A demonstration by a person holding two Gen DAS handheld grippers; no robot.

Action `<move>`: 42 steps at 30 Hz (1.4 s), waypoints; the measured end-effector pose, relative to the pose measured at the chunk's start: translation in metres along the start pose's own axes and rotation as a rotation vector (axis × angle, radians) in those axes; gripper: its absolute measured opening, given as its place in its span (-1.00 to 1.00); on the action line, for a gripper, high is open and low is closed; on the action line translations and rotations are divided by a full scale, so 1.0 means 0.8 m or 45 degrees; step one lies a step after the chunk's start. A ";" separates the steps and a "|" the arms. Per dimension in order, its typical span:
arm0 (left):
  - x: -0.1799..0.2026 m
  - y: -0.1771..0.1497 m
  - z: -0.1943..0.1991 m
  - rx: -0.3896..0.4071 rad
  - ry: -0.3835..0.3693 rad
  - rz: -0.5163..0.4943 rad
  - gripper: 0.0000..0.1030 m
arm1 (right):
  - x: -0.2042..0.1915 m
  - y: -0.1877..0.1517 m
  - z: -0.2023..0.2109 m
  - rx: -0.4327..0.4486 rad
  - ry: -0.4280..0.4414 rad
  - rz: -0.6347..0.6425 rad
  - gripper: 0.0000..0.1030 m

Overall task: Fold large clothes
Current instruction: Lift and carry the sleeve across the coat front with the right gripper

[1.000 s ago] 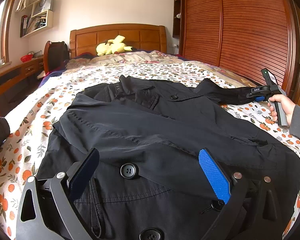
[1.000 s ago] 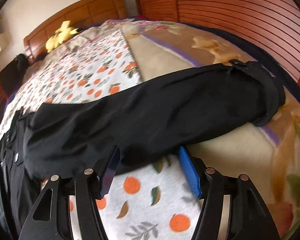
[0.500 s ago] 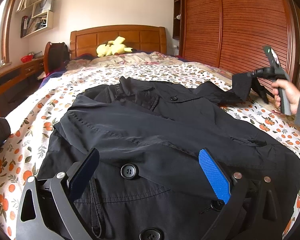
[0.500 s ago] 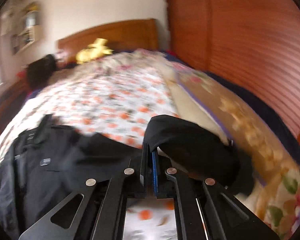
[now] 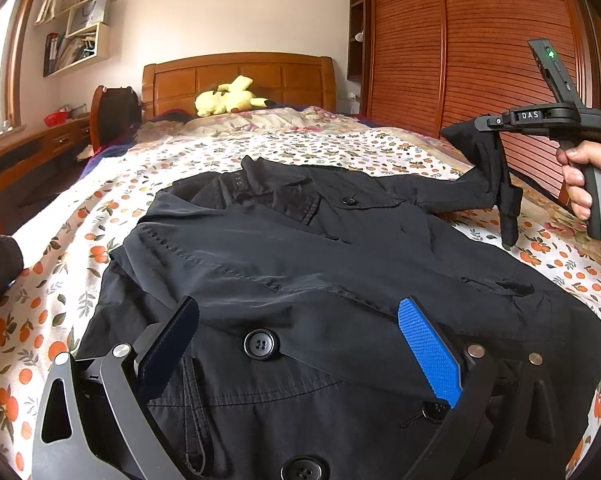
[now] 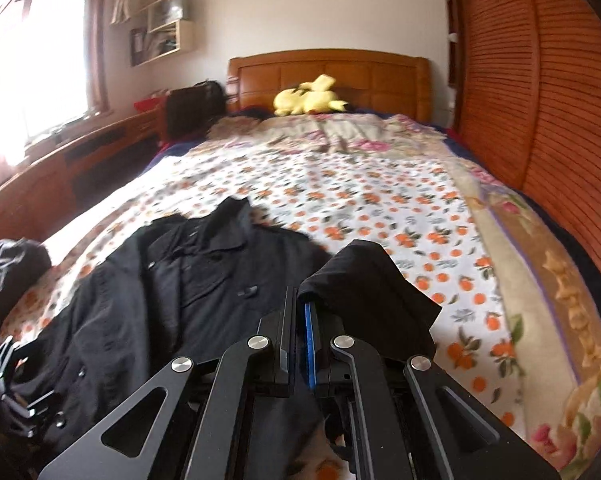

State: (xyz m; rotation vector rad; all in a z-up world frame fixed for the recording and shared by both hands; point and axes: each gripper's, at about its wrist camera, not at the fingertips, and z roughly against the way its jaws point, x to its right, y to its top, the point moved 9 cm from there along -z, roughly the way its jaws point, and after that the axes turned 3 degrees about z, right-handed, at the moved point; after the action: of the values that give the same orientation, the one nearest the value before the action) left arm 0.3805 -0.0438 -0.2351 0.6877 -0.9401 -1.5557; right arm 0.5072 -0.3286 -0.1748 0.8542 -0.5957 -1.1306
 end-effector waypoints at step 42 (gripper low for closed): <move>-0.012 0.004 0.081 0.072 -0.107 -0.015 0.95 | 0.040 -0.116 -0.016 -0.291 -0.291 -0.138 0.09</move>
State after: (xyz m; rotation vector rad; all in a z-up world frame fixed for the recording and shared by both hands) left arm 0.3293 -0.0218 -0.1998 0.6727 -1.0474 -1.5837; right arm 0.4791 -0.3718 -0.2595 0.5699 -0.5988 -1.3779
